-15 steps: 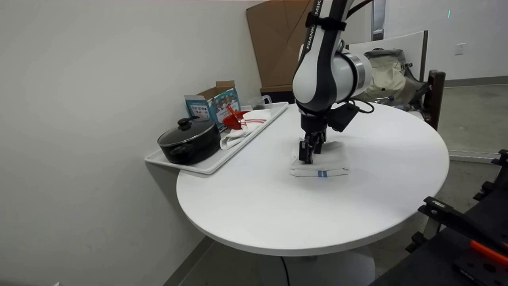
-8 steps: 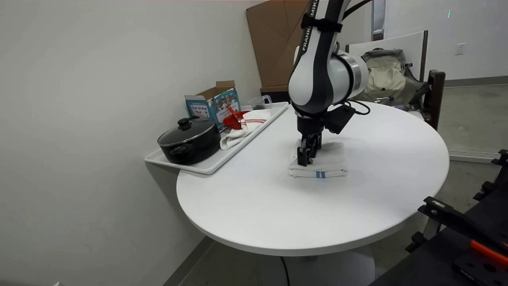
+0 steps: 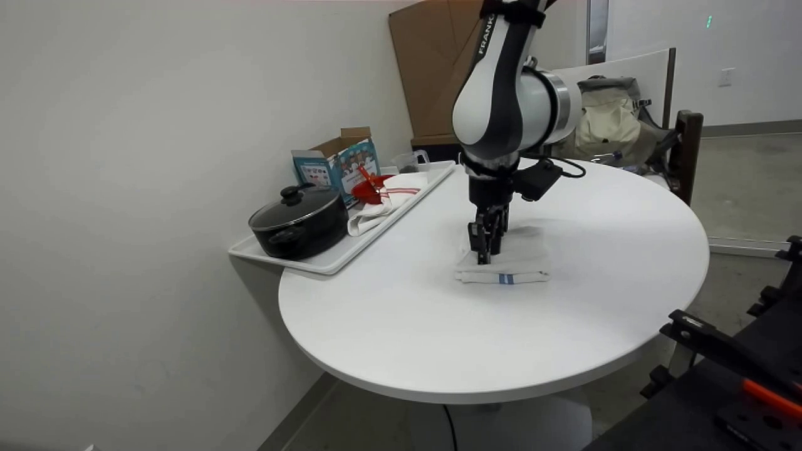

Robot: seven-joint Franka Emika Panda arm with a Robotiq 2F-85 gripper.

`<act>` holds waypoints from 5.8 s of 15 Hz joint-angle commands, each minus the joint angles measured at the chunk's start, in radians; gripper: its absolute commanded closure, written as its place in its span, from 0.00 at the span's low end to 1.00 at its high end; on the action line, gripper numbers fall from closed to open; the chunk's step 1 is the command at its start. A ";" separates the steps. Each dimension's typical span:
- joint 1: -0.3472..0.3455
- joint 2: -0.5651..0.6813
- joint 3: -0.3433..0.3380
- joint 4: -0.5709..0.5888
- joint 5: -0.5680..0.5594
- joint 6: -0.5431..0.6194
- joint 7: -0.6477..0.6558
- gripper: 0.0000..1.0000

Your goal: Wipe the table with the cloth

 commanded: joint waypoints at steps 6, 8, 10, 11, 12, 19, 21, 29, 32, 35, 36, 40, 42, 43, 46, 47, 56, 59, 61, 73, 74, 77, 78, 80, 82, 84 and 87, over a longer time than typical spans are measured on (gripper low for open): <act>0.076 -0.031 -0.106 -0.056 -0.030 -0.009 0.025 0.14; 0.124 -0.026 -0.165 -0.057 -0.055 -0.005 0.047 0.34; 0.160 -0.024 -0.204 -0.061 -0.068 -0.005 0.063 0.47; 0.174 -0.024 -0.216 -0.062 -0.072 -0.006 0.071 0.56; 0.186 -0.024 -0.224 -0.064 -0.076 -0.010 0.077 0.63; 0.182 -0.061 -0.206 -0.076 -0.063 -0.051 0.065 0.41; 0.145 -0.103 -0.176 -0.091 -0.045 -0.062 0.043 0.28; 0.217 -0.217 -0.305 -0.136 -0.147 -0.043 0.122 0.00; 0.267 -0.187 -0.363 -0.145 -0.212 -0.033 0.169 0.00; 0.279 -0.157 -0.366 -0.150 -0.214 -0.007 0.196 0.03; 0.269 -0.155 -0.351 -0.151 -0.196 0.000 0.193 0.09; 0.257 -0.150 -0.338 -0.156 -0.175 0.055 0.211 0.51; 0.255 -0.144 -0.341 -0.155 -0.173 0.082 0.218 0.58; 0.250 -0.139 -0.337 -0.153 -0.168 0.092 0.219 0.50; 0.242 -0.125 -0.329 -0.147 -0.158 0.116 0.217 0.21; 0.241 -0.116 -0.327 -0.143 -0.155 0.122 0.216 0.14; 0.248 -0.048 -0.301 -0.104 -0.145 0.143 0.214 0.35; 0.244 -0.059 -0.296 -0.112 -0.145 0.144 0.210 0.58; 0.242 -0.067 -0.296 -0.119 -0.146 0.144 0.209 0.73; 0.187 -0.078 -0.066 -0.258 -0.143 0.126 0.086 0.97; 0.196 -0.077 -0.054 -0.263 -0.143 0.125 0.085 0.97; 0.209 -0.062 -0.033 -0.237 -0.126 0.102 0.100 0.97; 0.220 -0.053 -0.044 -0.220 -0.122 0.092 0.111 0.97; 0.236 -0.019 -0.066 -0.170 -0.109 0.052 0.129 0.97; 0.273 0.019 -0.097 -0.108 -0.100 -0.001 0.152 0.97; 0.317 0.051 -0.128 -0.043 -0.101 -0.061 0.185 0.97; 0.346 0.090 -0.136 0.052 -0.084 -0.154 0.214 0.97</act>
